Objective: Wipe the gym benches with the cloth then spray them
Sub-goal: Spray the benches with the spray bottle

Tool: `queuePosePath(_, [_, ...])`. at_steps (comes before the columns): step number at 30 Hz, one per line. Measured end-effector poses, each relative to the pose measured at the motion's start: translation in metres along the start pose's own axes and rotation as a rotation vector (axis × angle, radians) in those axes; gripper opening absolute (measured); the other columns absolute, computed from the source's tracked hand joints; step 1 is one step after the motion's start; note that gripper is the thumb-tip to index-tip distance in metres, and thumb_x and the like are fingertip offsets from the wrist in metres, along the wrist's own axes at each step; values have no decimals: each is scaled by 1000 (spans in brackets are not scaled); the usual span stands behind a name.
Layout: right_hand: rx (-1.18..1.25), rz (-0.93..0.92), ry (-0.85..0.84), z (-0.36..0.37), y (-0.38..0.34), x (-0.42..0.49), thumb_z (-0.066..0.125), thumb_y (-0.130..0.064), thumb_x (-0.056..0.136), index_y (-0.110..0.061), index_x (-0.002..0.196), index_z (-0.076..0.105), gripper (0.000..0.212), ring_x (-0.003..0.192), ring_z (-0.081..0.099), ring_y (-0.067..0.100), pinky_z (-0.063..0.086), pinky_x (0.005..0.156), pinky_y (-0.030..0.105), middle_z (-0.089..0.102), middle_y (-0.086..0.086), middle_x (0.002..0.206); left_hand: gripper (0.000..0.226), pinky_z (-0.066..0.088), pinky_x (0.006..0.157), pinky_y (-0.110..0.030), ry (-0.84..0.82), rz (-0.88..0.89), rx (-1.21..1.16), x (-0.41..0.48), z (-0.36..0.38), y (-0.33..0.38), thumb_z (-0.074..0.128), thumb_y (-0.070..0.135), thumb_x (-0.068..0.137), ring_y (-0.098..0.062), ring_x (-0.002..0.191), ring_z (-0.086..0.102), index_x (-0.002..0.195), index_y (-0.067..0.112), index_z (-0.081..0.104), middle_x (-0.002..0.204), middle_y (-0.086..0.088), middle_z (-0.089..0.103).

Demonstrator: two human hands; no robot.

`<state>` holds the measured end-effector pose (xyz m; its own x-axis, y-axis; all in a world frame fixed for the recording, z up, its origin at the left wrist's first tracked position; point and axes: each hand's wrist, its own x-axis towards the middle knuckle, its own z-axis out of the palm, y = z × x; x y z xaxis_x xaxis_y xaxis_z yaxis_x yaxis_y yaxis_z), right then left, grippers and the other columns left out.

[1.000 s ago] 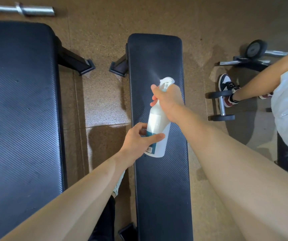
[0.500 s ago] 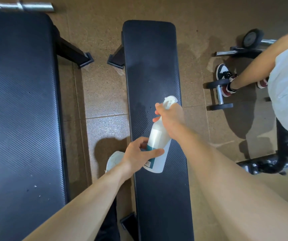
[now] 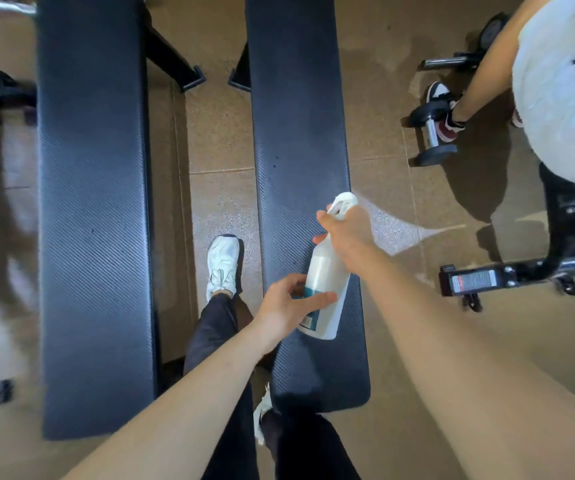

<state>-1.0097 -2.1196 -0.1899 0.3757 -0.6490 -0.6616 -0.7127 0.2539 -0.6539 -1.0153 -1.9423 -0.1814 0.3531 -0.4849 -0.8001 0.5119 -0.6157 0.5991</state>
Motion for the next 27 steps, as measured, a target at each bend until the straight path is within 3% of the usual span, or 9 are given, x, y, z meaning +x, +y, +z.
queuePosePath(4, [3, 55, 64, -16, 50, -49, 67, -23, 96, -7, 95, 59, 18, 43, 64, 15, 50, 48, 25, 66, 8, 71, 45, 55, 76, -29, 5, -13, 1, -48, 31, -42, 90, 31, 76, -18, 93, 71, 115, 16, 73, 104, -2, 75])
queuePosePath(11, [17, 132, -56, -20, 111, -98, 73, -19, 93, -11, 106, 59, 21, 51, 71, 19, 53, 50, 27, 71, 7, 86, 43, 57, 77, -30, 10, -51, -69, -101, 61, -107, 85, 38, 82, -21, 97, 72, 116, 18, 70, 103, -2, 75])
queuePosePath(16, [15, 190, 44, -17, 143, -132, 70, -28, 95, -11, 102, 59, 21, 53, 70, 15, 55, 54, 27, 71, 4, 75, 72, 61, 86, -42, -30, -47, -11, -123, 53, -137, 83, 61, 54, -20, 97, 72, 113, 22, 71, 103, -1, 75])
queuePosePath(19, [-17, 215, 36, -14, 165, -150, 70, -30, 94, -19, 96, 57, 17, 63, 74, 18, 62, 71, 38, 73, 3, 84, 62, 58, 81, -36, -65, -63, 20, -136, 50, -159, 86, 55, 65, -20, 98, 71, 114, 21, 71, 104, 0, 74])
queuePosePath(22, [9, 253, 16, -10, 188, -174, 73, -30, 92, -23, 97, 58, 18, 67, 77, 21, 62, 76, 45, 73, 2, 96, 52, 57, 79, -32, -123, -65, 64, -154, 44, -182, 86, 48, 77, -19, 97, 70, 117, 19, 70, 106, 0, 73])
queuePosePath(24, [12, 301, 41, -2, 203, -198, 72, -32, 93, -23, 97, 58, 17, 65, 76, 17, 62, 76, 44, 72, 0, 92, 52, 57, 77, -32, -148, -65, 98, -169, 37, -203, 85, 51, 77, -18, 95, 70, 117, 20, 70, 104, 2, 72])
queuePosePath(27, [89, 362, 191, 12, 229, -241, 68, -26, 96, -14, 94, 60, 15, 53, 70, 11, 60, 64, 33, 70, 1, 77, 48, 55, 74, -30, -196, -69, 241, -194, 22, -231, 81, 54, 80, -14, 91, 68, 115, 24, 69, 98, 7, 70])
